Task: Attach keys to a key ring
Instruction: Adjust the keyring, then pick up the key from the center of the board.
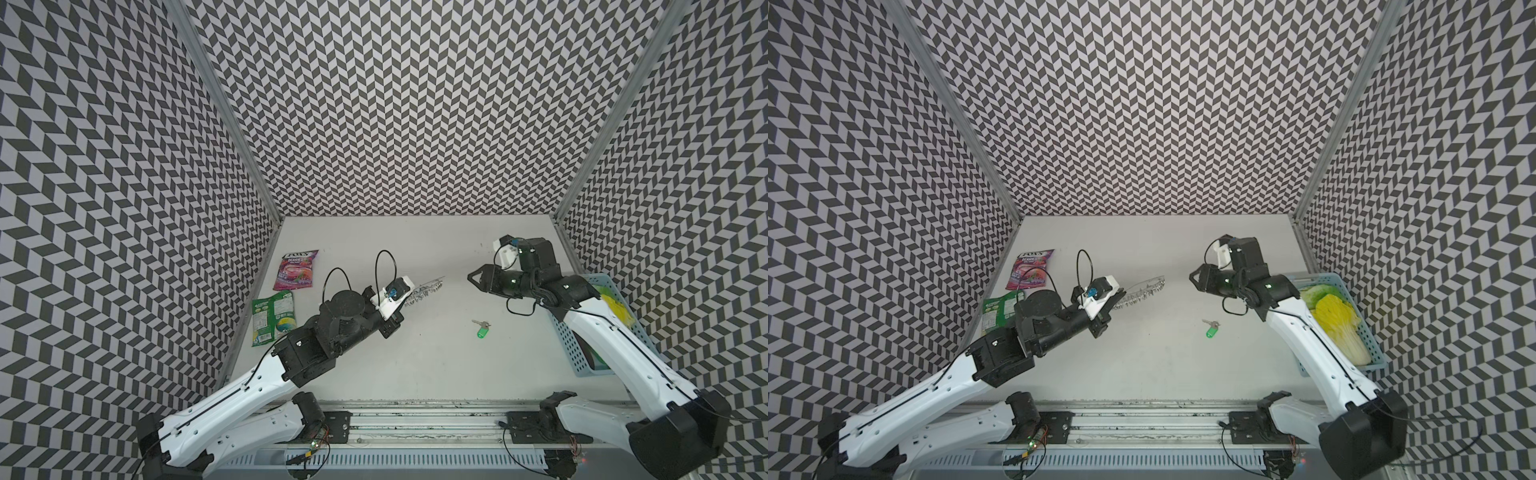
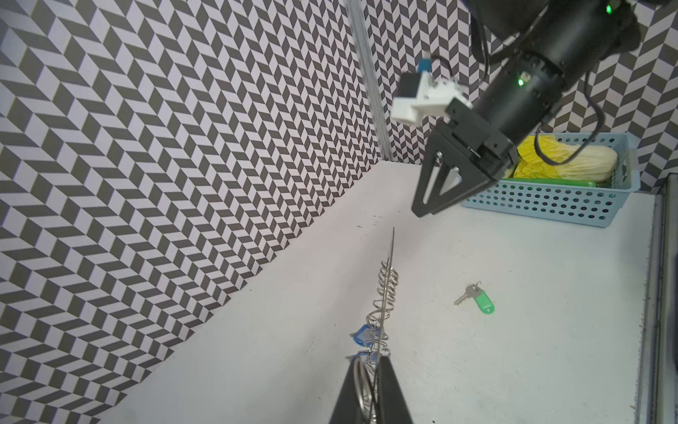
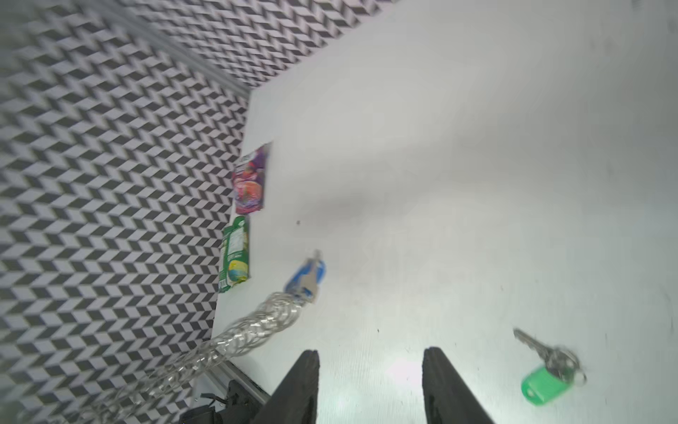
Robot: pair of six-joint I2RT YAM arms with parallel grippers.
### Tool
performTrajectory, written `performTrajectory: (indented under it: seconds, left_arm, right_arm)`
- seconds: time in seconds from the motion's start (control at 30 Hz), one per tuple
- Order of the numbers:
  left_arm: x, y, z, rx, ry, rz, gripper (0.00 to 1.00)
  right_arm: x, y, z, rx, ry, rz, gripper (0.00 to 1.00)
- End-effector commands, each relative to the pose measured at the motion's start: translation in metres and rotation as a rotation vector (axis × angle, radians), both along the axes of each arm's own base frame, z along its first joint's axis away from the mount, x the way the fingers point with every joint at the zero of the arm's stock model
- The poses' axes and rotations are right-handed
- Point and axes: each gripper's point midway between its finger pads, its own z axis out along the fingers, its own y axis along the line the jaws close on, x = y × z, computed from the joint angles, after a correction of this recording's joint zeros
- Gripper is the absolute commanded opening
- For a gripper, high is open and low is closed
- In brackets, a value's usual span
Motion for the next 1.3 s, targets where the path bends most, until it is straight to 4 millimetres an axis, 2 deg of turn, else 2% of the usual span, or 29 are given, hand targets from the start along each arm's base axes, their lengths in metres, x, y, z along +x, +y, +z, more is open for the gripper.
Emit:
performTrajectory:
  seconds: [0.0,0.07,0.17,0.37,0.5,0.67,0.87,1.0,1.27]
  left_arm:
    - [0.0,0.006,0.039,-0.172,-0.042,0.027,0.0]
    - [-0.001,0.008,0.041,-0.183,-0.046,0.032,0.0]
    - [-0.003,0.011,0.04,-0.183,-0.045,0.03,0.0]
    - [-0.006,0.012,0.04,-0.177,-0.052,0.02,0.0]
    - [-0.005,0.012,0.04,-0.177,-0.061,0.02,0.0]
    - [-0.004,0.012,0.04,-0.194,-0.068,0.027,0.0]
    - [0.002,0.016,0.034,-0.202,-0.074,0.065,0.0]
    - [0.005,0.018,0.034,-0.209,-0.084,0.086,0.0]
    - [0.01,0.019,0.038,-0.215,-0.106,0.113,0.0]
  right_arm:
    - [-0.002,-0.037,-0.013,0.083,0.04,-0.2,0.41]
    - [0.0,-0.053,-0.027,0.11,0.047,-0.274,0.42]
    - [0.003,-0.063,-0.054,0.097,0.1,-0.305,0.42]
    - [-0.002,-0.049,-0.104,0.089,0.294,-0.188,0.42]
    - [0.002,-0.057,-0.104,0.09,0.301,-0.274,0.35]
    - [0.0,-0.06,-0.1,0.206,0.373,-0.457,0.31]
    - [-0.016,-0.066,-0.117,0.224,0.559,-0.63,0.27]
    - [-0.019,-0.066,-0.126,0.203,0.623,-0.664,0.23]
    - [-0.033,-0.066,-0.158,0.151,0.727,-0.661,0.23]
